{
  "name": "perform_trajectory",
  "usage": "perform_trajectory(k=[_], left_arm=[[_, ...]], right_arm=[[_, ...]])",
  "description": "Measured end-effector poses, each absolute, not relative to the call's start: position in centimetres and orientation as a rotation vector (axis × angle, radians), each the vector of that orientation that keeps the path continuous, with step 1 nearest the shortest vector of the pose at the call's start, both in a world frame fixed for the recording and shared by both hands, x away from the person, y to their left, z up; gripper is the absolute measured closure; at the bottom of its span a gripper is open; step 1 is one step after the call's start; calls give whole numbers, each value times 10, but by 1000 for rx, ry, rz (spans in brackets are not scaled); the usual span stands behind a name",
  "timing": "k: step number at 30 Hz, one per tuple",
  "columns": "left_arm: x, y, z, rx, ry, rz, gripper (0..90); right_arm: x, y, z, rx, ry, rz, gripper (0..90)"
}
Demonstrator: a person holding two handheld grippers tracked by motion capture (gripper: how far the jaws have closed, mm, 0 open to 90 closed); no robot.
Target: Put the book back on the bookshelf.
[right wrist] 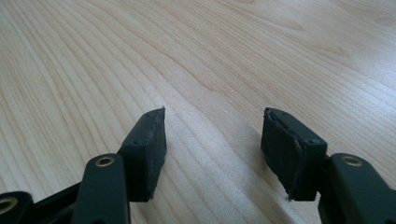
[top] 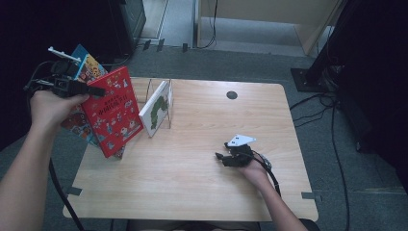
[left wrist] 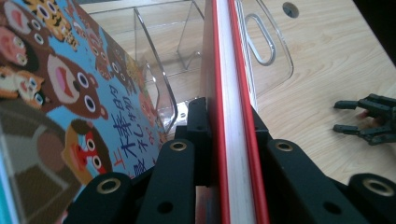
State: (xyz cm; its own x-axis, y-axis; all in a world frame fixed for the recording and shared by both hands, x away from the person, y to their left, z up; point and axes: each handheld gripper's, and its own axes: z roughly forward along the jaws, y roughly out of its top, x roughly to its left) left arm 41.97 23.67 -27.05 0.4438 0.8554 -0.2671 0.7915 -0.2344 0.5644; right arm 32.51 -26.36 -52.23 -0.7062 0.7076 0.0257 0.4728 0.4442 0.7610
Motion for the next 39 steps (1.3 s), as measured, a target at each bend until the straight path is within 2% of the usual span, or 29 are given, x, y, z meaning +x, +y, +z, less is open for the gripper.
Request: perform_trajectory(k=[27,32,39], left_arm=[[454,224,-282,2042,1405,173,801],[454,223,-282,2063,1414,167,796],[455,226,-280,2125,1432,91,788]], right_arm=[[325,-264,-522,1028,2398,1124,403],[325,-264,-522,1025,2398,1125,403],[325,-264,-522,1024,2398,1124,403]])
